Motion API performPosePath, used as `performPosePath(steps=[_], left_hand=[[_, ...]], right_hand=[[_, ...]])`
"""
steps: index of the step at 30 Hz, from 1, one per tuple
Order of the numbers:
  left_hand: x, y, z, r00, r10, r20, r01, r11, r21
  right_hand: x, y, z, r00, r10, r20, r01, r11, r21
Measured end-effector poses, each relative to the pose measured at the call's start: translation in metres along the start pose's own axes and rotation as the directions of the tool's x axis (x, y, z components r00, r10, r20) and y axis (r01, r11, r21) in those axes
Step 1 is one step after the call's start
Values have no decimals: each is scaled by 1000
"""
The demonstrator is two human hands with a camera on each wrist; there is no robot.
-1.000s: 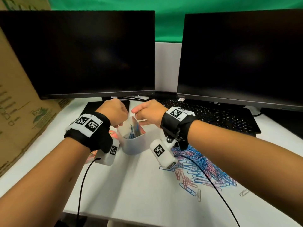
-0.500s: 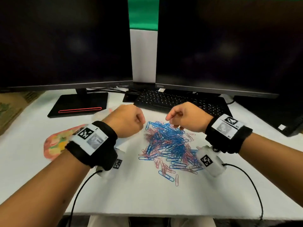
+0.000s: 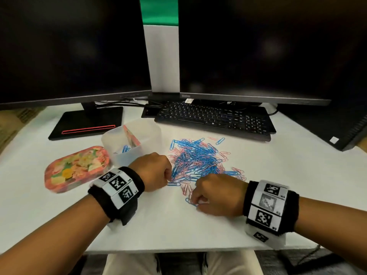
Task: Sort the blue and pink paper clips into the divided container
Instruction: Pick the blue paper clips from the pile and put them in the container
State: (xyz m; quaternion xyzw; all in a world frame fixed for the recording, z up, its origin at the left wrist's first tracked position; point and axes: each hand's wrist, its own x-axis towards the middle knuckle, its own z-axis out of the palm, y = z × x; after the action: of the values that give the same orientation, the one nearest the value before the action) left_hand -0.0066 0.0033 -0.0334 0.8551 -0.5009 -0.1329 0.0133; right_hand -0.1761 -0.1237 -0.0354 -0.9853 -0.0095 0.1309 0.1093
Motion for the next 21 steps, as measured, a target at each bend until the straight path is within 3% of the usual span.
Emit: performPosePath(steps=[5, 10, 14, 21], left_hand=[[0, -14, 3, 998, -65, -24, 66, 996, 61], [2, -7, 7, 998, 1, -56, -1, 1000, 0], [3, 5, 8, 997, 70, -16, -69, 995, 66], [4, 0, 10, 999, 53, 10, -53, 998, 29]], right_hand=[[6, 8, 2, 999, 30, -32, -33, 996, -88], [11, 3, 7, 997, 22, -74, -21, 1000, 13], [20, 0, 5, 996, 54, -71, -47, 994, 97], [18, 8, -2, 987, 158, 13, -157, 962, 222]])
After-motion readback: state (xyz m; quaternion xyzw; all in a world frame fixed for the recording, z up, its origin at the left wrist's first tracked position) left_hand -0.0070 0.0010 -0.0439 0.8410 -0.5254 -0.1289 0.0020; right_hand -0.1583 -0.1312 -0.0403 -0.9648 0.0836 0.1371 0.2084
